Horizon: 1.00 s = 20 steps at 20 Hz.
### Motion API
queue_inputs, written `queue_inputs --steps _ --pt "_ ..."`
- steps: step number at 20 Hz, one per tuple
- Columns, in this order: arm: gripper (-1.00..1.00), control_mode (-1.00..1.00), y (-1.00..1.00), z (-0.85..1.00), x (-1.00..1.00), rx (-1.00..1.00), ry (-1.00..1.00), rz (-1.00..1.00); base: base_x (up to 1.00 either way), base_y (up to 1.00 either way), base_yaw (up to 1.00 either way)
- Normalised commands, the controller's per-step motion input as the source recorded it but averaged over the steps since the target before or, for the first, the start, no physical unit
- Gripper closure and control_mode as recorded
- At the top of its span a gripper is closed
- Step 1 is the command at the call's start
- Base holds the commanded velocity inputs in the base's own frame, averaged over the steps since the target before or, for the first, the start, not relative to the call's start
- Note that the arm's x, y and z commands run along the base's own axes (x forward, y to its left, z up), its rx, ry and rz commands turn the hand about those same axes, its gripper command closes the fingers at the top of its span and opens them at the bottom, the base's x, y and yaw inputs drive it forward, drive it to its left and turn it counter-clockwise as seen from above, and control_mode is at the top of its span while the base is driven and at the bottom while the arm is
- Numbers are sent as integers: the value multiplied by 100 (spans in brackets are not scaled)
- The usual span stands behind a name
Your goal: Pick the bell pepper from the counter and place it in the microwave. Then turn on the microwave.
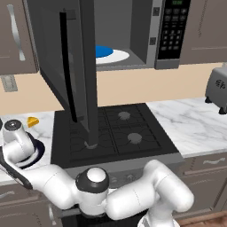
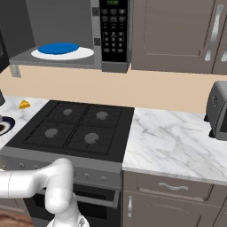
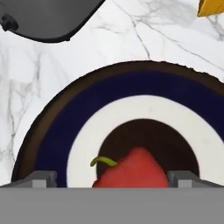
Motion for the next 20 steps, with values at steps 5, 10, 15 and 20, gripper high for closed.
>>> queue_inputs --steps 5,10,15,20 --pt "-100 -100 10 -14 12 -2 2 0 0 0 0" --pt "-100 -100 8 -10 8 -1 5 0 0 0 0" --pt "-100 -100 9 -14 -3 -2 7 0 0 0 0" --pt "-100 -100 9 -13 -7 -2 3 0 0 0 0"
